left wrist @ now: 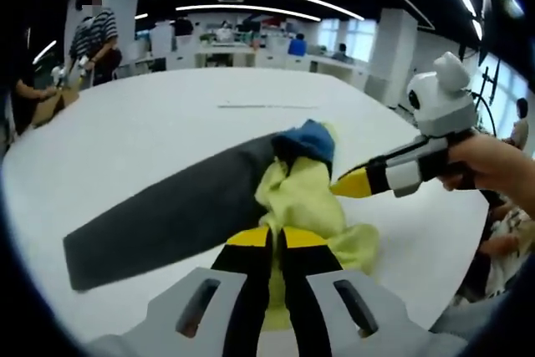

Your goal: Fold the garment on the visible template until the final outline fits inside the template.

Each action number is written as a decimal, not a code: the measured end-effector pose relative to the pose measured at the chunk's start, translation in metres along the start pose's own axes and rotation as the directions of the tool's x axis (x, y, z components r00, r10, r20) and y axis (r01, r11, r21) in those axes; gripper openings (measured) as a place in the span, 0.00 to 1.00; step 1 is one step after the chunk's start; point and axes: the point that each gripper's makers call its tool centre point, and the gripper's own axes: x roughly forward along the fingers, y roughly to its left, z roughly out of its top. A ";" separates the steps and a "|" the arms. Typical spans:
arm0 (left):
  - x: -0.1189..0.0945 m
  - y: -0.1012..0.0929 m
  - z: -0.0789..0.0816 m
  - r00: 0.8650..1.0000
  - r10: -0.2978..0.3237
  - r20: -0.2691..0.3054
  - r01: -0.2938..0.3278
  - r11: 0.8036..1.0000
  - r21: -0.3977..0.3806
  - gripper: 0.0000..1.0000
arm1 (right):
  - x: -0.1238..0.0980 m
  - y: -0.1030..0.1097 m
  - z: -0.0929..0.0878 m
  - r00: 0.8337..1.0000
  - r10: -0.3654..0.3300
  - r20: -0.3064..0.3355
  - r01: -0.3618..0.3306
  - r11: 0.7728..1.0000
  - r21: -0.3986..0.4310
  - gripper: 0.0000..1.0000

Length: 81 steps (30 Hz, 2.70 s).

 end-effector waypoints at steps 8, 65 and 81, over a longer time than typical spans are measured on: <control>0.000 0.002 0.003 1.000 0.002 0.008 -0.002 1.000 0.016 0.01 | 0.012 0.005 0.001 1.000 -0.007 0.017 0.005 0.998 0.064 0.13; -0.008 -0.032 -0.016 0.994 -0.088 -0.070 0.082 0.993 -0.085 0.01 | -0.119 -0.108 0.057 0.943 -0.285 0.173 0.295 0.955 -0.034 0.00; -0.007 -0.058 -0.029 0.983 -0.150 -0.104 0.142 0.987 -0.081 0.02 | -0.103 -0.075 0.018 0.992 -0.112 0.056 0.118 0.986 -0.121 0.00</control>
